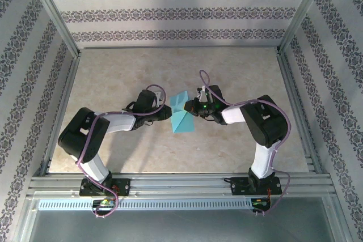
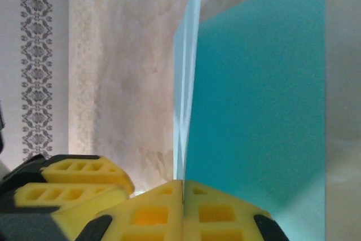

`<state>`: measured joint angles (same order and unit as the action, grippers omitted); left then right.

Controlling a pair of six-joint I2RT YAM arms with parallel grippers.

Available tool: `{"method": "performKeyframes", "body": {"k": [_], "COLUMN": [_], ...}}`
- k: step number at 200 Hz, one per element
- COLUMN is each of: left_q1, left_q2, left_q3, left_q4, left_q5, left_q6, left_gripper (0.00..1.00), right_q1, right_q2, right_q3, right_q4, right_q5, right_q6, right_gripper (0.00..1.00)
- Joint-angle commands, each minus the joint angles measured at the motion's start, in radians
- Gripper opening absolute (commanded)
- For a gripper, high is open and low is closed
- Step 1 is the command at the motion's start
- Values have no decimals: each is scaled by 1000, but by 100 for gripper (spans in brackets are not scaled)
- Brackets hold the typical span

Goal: Fold a paper plane with a square sheet of paper (fold left side to right side)
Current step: Turn over the paper at the center of the table.

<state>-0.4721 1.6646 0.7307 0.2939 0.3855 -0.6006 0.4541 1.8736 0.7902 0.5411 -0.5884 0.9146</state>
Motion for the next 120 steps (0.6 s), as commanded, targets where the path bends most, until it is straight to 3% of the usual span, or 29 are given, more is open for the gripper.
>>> {"method": "performKeyframes", "body": {"k": [1, 29, 62, 93, 120], "left_q1": [-13, -12, -4, 25, 55], "left_q2": [-107, -244, -389, -481, -523], "left_q3": [-6, -6, 19, 34, 39], "left_q4": [-34, -113, -204, -200, -105], "left_q5": [-71, -131, -182, -134, -16], "left_q6": [60, 110, 150, 132, 36], "left_gripper": [25, 41, 74, 97, 100], "right_q1": [-1, -22, -66, -124, -181], "right_q2": [-60, -140, -257, -363, -450], "right_q3": [20, 21, 23, 30, 41], "right_q4": [-2, -18, -35, -30, 3], "right_q5": [6, -3, -36, -90, -138], "right_q6": [-18, -41, -73, -80, -63], "right_gripper": [0, 0, 0, 0, 0]}}
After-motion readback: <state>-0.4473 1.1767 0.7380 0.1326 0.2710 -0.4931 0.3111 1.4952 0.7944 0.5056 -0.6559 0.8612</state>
